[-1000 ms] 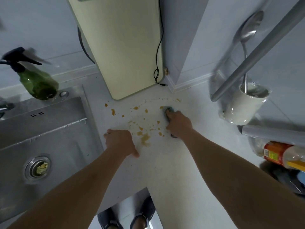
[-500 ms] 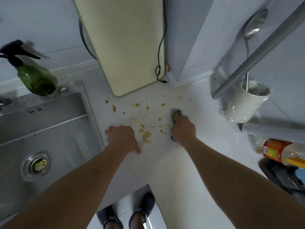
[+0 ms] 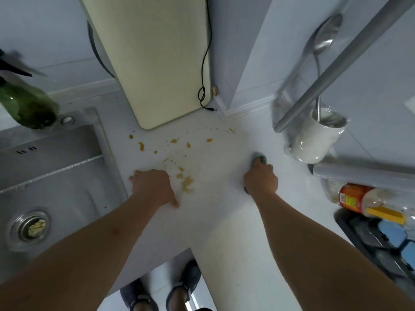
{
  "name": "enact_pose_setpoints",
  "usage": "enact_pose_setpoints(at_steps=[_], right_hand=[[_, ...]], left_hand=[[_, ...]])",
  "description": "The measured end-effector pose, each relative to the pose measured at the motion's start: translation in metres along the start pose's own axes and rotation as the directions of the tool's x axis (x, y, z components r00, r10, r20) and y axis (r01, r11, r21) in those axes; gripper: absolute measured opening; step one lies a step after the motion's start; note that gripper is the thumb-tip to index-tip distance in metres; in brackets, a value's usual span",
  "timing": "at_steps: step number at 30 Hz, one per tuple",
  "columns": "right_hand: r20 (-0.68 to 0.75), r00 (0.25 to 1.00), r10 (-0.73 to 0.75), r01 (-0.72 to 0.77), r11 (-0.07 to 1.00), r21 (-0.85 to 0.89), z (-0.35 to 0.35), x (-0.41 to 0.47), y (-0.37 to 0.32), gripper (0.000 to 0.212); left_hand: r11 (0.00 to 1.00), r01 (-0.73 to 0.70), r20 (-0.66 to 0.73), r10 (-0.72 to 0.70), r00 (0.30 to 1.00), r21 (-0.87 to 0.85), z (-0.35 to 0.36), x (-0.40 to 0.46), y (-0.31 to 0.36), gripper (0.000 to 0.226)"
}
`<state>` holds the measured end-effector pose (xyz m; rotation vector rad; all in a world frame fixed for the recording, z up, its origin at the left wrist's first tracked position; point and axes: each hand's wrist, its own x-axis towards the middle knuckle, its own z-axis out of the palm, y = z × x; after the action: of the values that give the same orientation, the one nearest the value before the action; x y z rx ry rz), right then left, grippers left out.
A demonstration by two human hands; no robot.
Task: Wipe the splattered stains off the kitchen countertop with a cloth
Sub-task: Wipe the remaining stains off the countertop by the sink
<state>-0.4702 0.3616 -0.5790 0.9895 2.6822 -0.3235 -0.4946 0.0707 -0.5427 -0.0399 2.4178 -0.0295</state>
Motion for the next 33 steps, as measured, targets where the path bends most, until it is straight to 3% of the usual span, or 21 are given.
enact_pose_setpoints(at_steps=[2, 6, 11, 14, 16, 20, 24, 29, 33], right_hand=[[-0.015, 1.0, -0.017, 0.017, 1.0, 0.022, 0.009, -0.011, -0.03, 0.062], [0.003, 0.941, -0.338, 0.338, 0.941, 0.009, 0.036, -0.059, -0.091, 0.061], [0.169, 0.86, -0.481, 0.489, 0.872, -0.01, 0.04, -0.094, -0.091, 0.066], [0.223, 0.895, -0.386, 0.386, 0.921, 0.043, 0.016, -0.071, -0.06, 0.08], [0.157, 0.946, -0.282, 0.269, 0.958, 0.1, -0.009, -0.042, -0.03, 0.09], [-0.005, 1.0, -0.016, 0.016, 1.0, 0.022, -0.046, 0.005, 0.051, 0.057], [-0.005, 0.998, 0.055, -0.055, 0.998, 0.005, -0.018, 0.001, 0.06, 0.063], [0.084, 0.983, -0.166, 0.16, 0.985, 0.069, 0.026, -0.059, -0.031, 0.081], [0.142, 0.886, -0.441, 0.433, 0.898, 0.08, 0.054, -0.123, -0.089, 0.081]], left_hand=[[1.0, -0.005, -0.001, 0.005, 1.0, -0.001, 0.0, 0.0, -0.001, 0.1], [1.0, -0.029, -0.04, 0.029, 0.999, -0.009, 0.003, -0.001, -0.004, 0.097], [1.0, -0.009, -0.022, 0.008, 1.0, -0.021, 0.003, -0.002, -0.003, 0.1], [1.0, 0.006, -0.012, -0.007, 1.0, -0.029, 0.001, 0.001, 0.001, 0.099], [1.0, 0.021, -0.01, -0.021, 1.0, -0.007, 0.002, 0.002, 0.002, 0.1], [0.999, 0.037, -0.014, -0.037, 0.999, -0.003, 0.005, 0.002, 0.0, 0.101], [0.999, 0.038, -0.038, -0.038, 0.999, 0.008, 0.005, -0.001, -0.001, 0.099], [1.0, 0.028, -0.046, -0.028, 0.999, -0.001, 0.007, 0.0, -0.003, 0.097], [0.998, -0.041, -0.095, 0.045, 0.995, 0.042, 0.014, 0.001, -0.009, 0.096]])
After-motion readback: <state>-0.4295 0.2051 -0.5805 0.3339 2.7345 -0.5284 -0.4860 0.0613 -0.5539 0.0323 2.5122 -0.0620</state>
